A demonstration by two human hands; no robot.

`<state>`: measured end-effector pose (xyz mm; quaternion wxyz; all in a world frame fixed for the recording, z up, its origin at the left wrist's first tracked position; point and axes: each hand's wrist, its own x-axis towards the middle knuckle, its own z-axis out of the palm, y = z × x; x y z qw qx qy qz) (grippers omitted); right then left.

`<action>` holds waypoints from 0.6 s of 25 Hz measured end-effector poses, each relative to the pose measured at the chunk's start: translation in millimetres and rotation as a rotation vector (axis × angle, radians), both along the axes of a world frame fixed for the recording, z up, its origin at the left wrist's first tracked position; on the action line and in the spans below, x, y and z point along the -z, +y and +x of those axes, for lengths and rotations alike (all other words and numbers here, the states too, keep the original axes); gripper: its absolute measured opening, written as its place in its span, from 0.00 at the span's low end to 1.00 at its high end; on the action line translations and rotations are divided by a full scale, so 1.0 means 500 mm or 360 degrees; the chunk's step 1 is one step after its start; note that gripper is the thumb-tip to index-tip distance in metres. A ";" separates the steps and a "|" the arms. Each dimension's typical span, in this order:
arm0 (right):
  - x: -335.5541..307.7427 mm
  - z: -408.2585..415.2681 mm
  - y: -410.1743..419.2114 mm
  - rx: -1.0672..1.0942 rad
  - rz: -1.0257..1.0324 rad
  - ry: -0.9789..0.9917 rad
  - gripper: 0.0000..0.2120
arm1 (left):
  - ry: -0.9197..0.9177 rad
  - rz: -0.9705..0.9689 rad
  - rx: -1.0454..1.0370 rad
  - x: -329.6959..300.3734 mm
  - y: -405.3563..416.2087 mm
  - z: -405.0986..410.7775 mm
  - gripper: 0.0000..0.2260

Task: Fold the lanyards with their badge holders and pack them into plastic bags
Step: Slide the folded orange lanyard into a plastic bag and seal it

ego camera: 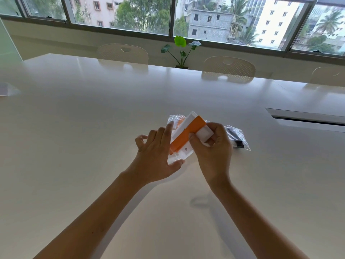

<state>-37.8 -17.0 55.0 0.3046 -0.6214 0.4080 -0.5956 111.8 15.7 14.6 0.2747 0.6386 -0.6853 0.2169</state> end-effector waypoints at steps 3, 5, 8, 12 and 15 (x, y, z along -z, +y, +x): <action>-0.004 -0.003 -0.012 -0.0117 0.0185 -0.0133 0.20 | 0.0001 0.0064 0.0076 0.002 0.001 0.006 0.43; -0.009 -0.005 -0.015 -0.0178 0.0190 -0.0179 0.23 | -0.0013 0.0094 0.0123 0.000 0.002 0.009 0.44; -0.004 -0.005 -0.016 -0.0195 0.0226 -0.0145 0.22 | 0.0001 0.0057 0.0164 -0.002 0.000 0.010 0.44; 0.013 0.003 -0.010 -0.0285 0.0336 -0.0238 0.18 | 0.0069 0.0027 0.0199 -0.002 -0.004 0.008 0.43; 0.021 0.007 -0.014 -0.0385 0.0500 -0.0366 0.13 | 0.0147 0.0055 0.0223 0.000 -0.007 0.008 0.43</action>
